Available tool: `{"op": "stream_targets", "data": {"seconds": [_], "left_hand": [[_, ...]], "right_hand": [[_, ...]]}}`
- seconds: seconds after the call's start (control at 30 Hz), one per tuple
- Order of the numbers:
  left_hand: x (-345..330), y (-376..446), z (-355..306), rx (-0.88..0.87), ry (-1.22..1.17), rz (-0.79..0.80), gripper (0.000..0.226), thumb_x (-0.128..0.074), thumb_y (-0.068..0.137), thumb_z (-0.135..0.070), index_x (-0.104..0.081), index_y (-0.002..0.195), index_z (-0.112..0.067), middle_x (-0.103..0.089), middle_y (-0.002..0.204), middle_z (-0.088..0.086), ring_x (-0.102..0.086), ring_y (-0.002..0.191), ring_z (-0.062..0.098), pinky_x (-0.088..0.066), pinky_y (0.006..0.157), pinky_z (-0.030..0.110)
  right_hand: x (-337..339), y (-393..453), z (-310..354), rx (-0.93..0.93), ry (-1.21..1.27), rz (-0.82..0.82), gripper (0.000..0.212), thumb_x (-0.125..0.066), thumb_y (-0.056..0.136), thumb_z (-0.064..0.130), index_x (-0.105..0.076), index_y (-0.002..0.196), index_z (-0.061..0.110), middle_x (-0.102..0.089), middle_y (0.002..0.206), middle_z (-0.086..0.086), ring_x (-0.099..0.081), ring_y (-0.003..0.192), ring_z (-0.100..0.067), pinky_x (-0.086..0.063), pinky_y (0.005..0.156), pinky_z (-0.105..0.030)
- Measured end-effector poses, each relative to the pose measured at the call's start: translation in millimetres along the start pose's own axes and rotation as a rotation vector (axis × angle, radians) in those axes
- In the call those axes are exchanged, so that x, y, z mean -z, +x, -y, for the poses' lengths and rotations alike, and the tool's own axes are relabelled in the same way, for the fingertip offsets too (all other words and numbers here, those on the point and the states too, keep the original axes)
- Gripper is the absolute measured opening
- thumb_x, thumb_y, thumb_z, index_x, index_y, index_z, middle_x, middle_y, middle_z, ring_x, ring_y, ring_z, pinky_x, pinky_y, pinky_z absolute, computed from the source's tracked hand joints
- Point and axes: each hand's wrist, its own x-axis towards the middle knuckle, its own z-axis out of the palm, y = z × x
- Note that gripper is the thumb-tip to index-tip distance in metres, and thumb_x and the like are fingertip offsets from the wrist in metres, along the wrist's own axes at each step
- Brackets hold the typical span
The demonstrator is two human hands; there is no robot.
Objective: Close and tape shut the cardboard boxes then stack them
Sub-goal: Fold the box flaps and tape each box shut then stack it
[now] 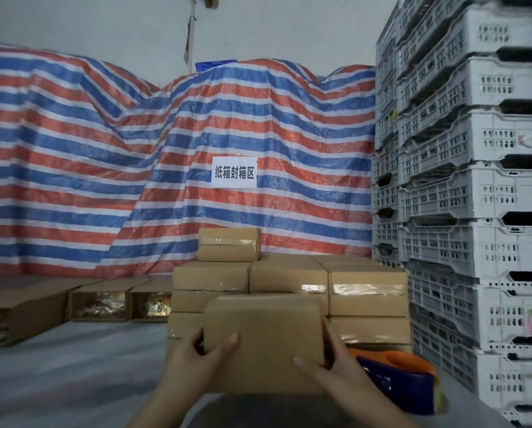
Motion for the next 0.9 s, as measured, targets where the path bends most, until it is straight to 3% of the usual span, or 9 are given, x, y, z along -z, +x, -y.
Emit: {"op": "stream_targets", "data": {"seconds": [0.2, 0.27, 0.37, 0.47, 0.53, 0.63, 0.73, 0.83, 0.9], "left_hand": [[-28.9, 54.4, -90.6, -0.336, -0.056, -0.122, 0.071, -0.065, 0.065, -0.072, -0.043, 0.126, -0.043, -0.053, 0.112, -0.021, -0.056, 0.091, 0.0, -0.048, 0.059, 0.019], [-36.8, 85.3, -113.8, -0.443, 0.009, -0.075, 0.096, -0.069, 0.064, -0.072, -0.024, 0.144, -0.044, -0.043, 0.13, -0.021, -0.055, 0.095, -0.001, -0.053, 0.062, 0.017], [-44.9, 132.2, -131.3, -0.544, 0.229, 0.094, 0.118, -0.075, 0.058, -0.07, -0.001, 0.148, -0.052, -0.03, 0.134, -0.021, -0.05, 0.102, 0.001, -0.047, 0.067, 0.012], [-59.0, 178.4, -134.8, -0.604, 0.498, 0.221, 0.123, -0.083, 0.07, -0.047, 0.012, 0.148, -0.051, -0.017, 0.148, -0.022, -0.037, 0.127, 0.014, -0.049, 0.095, 0.03], [-71.1, 206.2, -133.3, -0.613, 0.642, 0.176, 0.114, -0.078, 0.08, -0.037, 0.01, 0.151, -0.045, -0.018, 0.155, -0.01, -0.035, 0.132, 0.017, -0.046, 0.106, 0.043], [-85.7, 247.0, -130.0, -0.626, 0.814, 0.159, 0.095, -0.07, 0.087, -0.039, -0.002, 0.152, -0.039, -0.031, 0.15, -0.001, -0.044, 0.123, 0.018, -0.048, 0.102, 0.041], [-93.0, 285.7, -123.2, -0.624, 0.99, 0.129, 0.089, -0.067, 0.086, -0.051, -0.01, 0.153, -0.03, -0.04, 0.146, 0.004, -0.047, 0.12, 0.021, -0.045, 0.1, 0.037], [-99.5, 317.6, -112.8, -0.615, 1.13, 0.102, 0.085, -0.061, 0.085, -0.062, -0.021, 0.15, -0.025, -0.046, 0.14, 0.009, -0.046, 0.121, 0.027, -0.038, 0.096, 0.036], [-102.2, 335.4, -106.9, -0.576, 1.184, 0.121, 0.086, -0.057, 0.085, -0.067, -0.02, 0.152, -0.026, -0.043, 0.144, 0.01, -0.04, 0.128, 0.03, -0.033, 0.1, 0.038]], "right_hand": [[31.3, 51.3, 80.0, 0.173, 0.027, -0.276, 0.107, -0.07, 0.062, 0.074, -0.031, 0.153, 0.034, -0.06, 0.133, 0.007, -0.06, 0.117, -0.015, -0.051, 0.104, -0.043], [49.6, 82.6, 101.7, 0.168, 0.072, -0.354, 0.09, -0.067, 0.078, 0.069, -0.035, 0.151, 0.027, -0.06, 0.132, 0.003, -0.059, 0.118, -0.019, -0.047, 0.107, -0.046], [76.7, 127.3, 123.4, 0.093, 0.135, -0.393, 0.077, -0.063, 0.087, 0.064, -0.04, 0.147, 0.02, -0.057, 0.136, -0.003, -0.057, 0.119, -0.026, -0.048, 0.104, -0.052], [96.3, 167.3, 129.5, 0.009, 0.104, -0.337, 0.072, -0.06, 0.089, 0.066, -0.047, 0.14, 0.018, -0.059, 0.13, -0.006, -0.059, 0.111, -0.027, -0.053, 0.092, -0.046], [105.3, 196.2, 126.1, -0.06, 0.078, -0.306, 0.063, -0.057, 0.09, 0.067, -0.052, 0.131, 0.019, -0.062, 0.119, -0.008, -0.06, 0.102, -0.028, -0.053, 0.084, -0.045], [116.9, 238.8, 113.9, -0.143, 0.05, -0.273, 0.053, -0.054, 0.092, 0.066, -0.057, 0.117, 0.02, -0.062, 0.105, -0.009, -0.059, 0.089, -0.027, -0.046, 0.071, -0.039], [127.6, 279.9, 99.6, -0.198, 0.012, -0.255, 0.038, -0.051, 0.093, 0.061, -0.055, 0.096, 0.023, -0.064, 0.085, -0.006, -0.06, 0.074, -0.023, -0.044, 0.074, -0.035], [130.4, 313.1, 89.5, -0.235, -0.003, -0.25, 0.031, -0.049, 0.093, 0.052, -0.053, 0.089, 0.021, -0.062, 0.053, -0.002, -0.062, 0.044, -0.018, -0.048, 0.045, -0.022], [130.7, 330.7, 83.9, -0.277, -0.049, -0.235, 0.033, -0.047, 0.093, 0.052, -0.054, 0.094, 0.02, -0.064, 0.065, -0.005, -0.064, 0.046, -0.02, -0.048, 0.043, -0.021]]}}
